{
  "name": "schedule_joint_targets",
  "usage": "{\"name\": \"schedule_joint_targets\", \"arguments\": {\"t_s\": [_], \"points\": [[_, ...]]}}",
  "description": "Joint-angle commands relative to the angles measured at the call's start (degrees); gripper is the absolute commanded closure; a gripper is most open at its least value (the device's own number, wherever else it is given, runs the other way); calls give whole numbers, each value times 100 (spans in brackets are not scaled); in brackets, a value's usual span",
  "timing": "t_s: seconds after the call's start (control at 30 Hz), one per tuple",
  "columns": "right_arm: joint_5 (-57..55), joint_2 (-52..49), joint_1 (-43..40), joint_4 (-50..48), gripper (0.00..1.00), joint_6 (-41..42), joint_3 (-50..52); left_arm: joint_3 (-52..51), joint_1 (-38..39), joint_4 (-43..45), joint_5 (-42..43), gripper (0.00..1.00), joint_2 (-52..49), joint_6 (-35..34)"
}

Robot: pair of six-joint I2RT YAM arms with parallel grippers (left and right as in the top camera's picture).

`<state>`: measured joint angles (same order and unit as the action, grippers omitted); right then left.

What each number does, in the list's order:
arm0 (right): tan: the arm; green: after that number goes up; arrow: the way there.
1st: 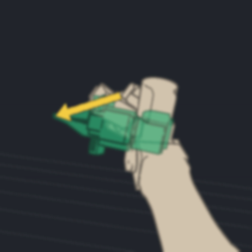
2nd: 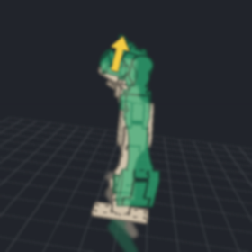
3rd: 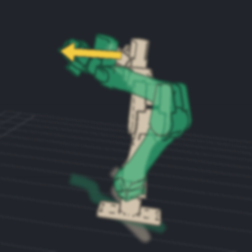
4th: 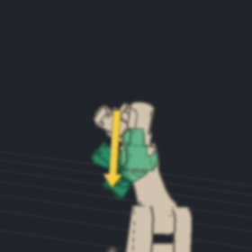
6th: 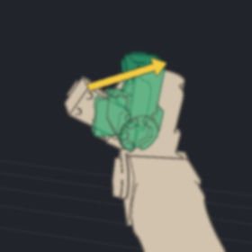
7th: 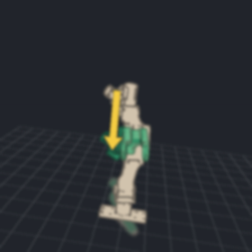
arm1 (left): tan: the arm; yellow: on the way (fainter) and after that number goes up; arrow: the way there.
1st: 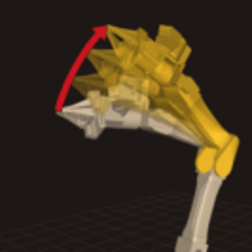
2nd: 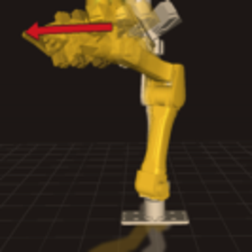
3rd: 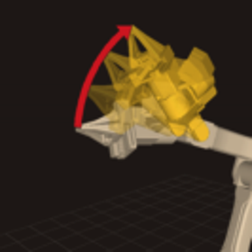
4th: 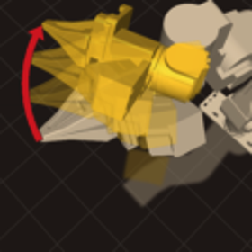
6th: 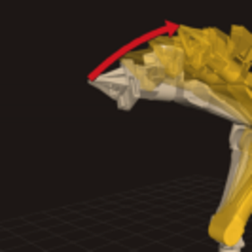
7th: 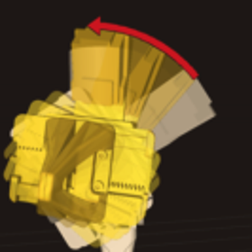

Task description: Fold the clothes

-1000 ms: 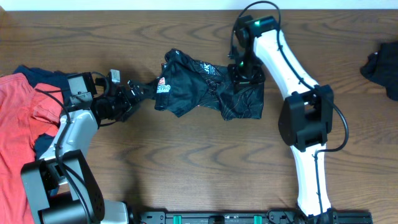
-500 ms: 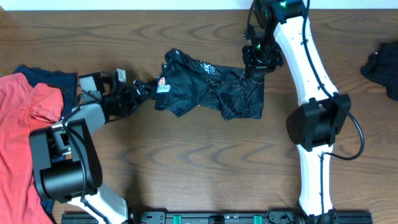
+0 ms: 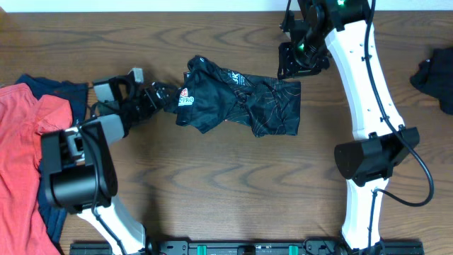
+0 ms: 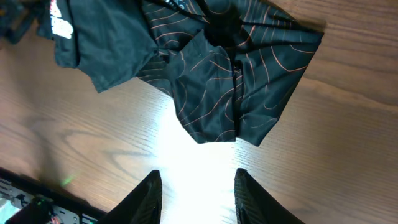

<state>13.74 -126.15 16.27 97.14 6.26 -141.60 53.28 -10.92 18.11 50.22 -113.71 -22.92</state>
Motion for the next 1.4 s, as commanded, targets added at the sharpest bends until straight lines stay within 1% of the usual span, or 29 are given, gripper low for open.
{"name": "schedule_joint_targets", "arguments": {"t_s": [0.0,0.2,0.23,0.27,0.3,0.37,0.4,0.43,0.47,0.5,0.53,0.67,0.87,1.0,1.07,1.2,1.27,1.37], "points": [[131,164,116,15,64,-76,-96,-4,358,-188,-308,2,-686,-177],[129,179,179,15,63,-76,-96,227,800,-188,118,1,-833,-352],[127,179,177,13,63,-76,-96,227,844,-190,192,17,-833,-431],[127,179,173,13,62,-79,-96,227,861,-214,221,30,-833,-466],[118,179,173,13,62,-79,-96,225,866,-264,232,39,-833,-476],[109,179,173,13,60,-81,-96,225,861,-332,273,40,-833,-560],[109,179,168,13,61,-79,-96,225,846,-341,317,43,-833,-568],[109,179,168,11,61,-79,-96,225,831,-348,317,50,-833,-570],[109,179,166,4,61,-79,-96,225,820,-354,317,67,-833,-570],[109,179,166,-4,61,-79,-96,225,809,-367,317,87,-833,-575],[107,179,162,-9,60,-81,-96,225,798,-400,317,94,-833,-599],[0,179,72,-26,59,-79,-96,225,796,-704,334,94,-833,-787],[-22,179,-153,-175,57,-83,-96,157,826,-1716,334,94,-833,-723],[-22,179,-321,-369,53,-125,-96,2,828,-1958,339,94,-833,-723],[-22,179,-413,-496,51,-129,-96,-103,852,-1958,337,94,-833,-787],[-24,179,-590,-730,49,-214,-96,-166,977,-1821,345,94,-820,-809],[-20,179,-658,-787,49,-212,-96,-166,1019,-1462,468,94,-761,-920],[-22,179,-737,-846,48,-234,-96,-166,1113,-686,776,94,-608,-1410]]}}
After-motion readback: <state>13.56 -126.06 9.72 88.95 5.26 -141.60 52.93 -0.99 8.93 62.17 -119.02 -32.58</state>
